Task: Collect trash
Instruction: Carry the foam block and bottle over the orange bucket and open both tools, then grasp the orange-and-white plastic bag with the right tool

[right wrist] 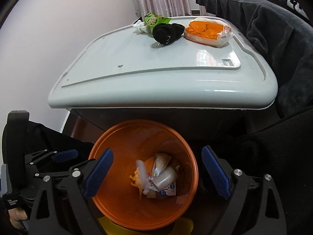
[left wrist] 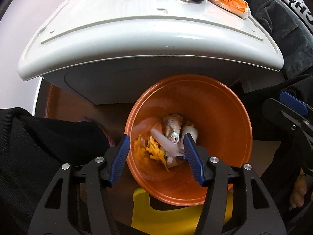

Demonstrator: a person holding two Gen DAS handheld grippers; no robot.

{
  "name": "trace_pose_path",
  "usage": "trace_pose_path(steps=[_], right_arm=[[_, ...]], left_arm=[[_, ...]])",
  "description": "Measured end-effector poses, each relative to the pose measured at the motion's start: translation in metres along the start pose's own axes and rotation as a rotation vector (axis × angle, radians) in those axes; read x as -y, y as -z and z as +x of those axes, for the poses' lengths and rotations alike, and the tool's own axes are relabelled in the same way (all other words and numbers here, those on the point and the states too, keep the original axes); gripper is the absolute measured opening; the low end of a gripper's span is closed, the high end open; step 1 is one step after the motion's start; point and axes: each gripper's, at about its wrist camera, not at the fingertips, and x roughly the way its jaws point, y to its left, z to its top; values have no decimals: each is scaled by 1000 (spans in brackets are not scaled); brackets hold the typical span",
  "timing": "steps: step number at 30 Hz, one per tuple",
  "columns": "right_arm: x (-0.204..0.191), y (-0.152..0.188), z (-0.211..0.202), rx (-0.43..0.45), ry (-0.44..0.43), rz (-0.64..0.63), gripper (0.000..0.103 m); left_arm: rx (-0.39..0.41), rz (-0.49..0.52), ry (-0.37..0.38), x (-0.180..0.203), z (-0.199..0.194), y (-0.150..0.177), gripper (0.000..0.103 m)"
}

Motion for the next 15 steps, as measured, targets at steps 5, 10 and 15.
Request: trace_pose_path(steps=[5,10,15], right_arm=[[1,-2,0,-2,-7,4,90],[13,-34,-6,10,-36,24,90],[45,-107,-23,120,29,38,91]], left_arm=[[5,0,2,1,-2,3,56],[87,35,50,1,-22,-14,58],[270,98,50,12,-54,-45,66]])
